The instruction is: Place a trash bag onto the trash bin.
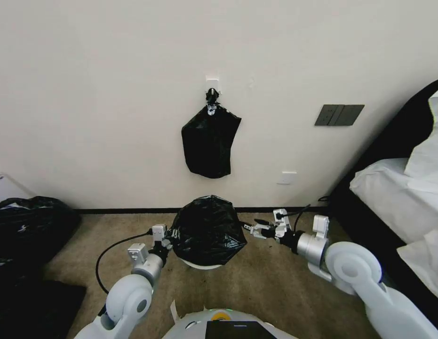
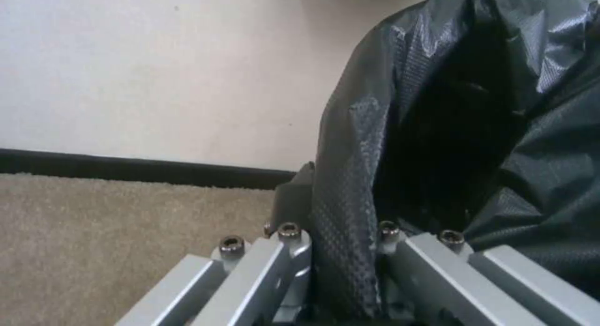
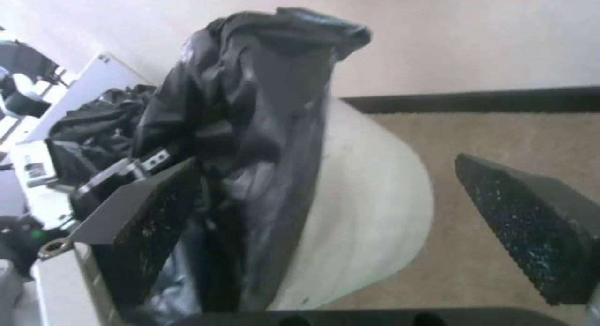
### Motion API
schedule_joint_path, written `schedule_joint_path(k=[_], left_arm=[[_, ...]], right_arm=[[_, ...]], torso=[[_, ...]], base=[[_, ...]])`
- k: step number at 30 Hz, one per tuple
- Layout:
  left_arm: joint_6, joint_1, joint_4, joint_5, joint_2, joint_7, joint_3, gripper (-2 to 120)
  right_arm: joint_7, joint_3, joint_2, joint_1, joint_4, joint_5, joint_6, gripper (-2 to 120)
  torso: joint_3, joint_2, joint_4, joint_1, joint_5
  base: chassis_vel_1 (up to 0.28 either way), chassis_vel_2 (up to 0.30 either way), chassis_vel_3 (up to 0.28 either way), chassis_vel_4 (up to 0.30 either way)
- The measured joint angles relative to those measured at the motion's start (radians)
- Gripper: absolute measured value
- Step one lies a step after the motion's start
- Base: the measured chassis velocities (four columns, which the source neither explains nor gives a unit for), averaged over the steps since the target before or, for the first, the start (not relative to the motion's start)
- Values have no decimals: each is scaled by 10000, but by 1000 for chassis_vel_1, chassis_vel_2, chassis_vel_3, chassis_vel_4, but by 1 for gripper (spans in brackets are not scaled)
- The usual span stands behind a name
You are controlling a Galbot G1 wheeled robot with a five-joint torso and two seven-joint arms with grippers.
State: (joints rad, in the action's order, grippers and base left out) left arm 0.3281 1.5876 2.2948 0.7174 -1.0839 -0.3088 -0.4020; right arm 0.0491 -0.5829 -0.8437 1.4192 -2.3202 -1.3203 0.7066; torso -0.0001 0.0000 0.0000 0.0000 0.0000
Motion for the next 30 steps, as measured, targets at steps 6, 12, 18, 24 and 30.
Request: schedule_joint_path(k=[6, 12, 18, 24, 30], left_arm=[[104, -35, 38, 61, 49, -60, -39, 3], [145, -46, 78, 155, 99, -122, -100, 3], [172, -35, 109, 159, 101, -217, -89, 3], [205, -128, 122, 175, 97, -236, -25, 3], [210, -152, 95, 227, 110, -241, -50, 3]], right_arm=[[-37, 275, -294, 212, -132, 209, 2, 95], [-52, 496, -373, 306, -68, 448, 3, 72], [-158, 489, -385, 256, -15, 468, 4, 52], [-176, 610, -328, 182, 49, 470, 2, 29], [-180, 684, -346, 115, 132, 473, 1, 10]], torso=[[0, 0, 1, 0, -1], [0, 0, 0, 0, 0], [0, 0, 1, 0, -1], [1, 0, 0, 0, 0], [1, 0, 0, 0, 0]], base=[[0, 0, 0, 0], [0, 0, 0, 0], [0, 0, 0, 0], [0, 0, 0, 0], [0, 0, 0, 0]])
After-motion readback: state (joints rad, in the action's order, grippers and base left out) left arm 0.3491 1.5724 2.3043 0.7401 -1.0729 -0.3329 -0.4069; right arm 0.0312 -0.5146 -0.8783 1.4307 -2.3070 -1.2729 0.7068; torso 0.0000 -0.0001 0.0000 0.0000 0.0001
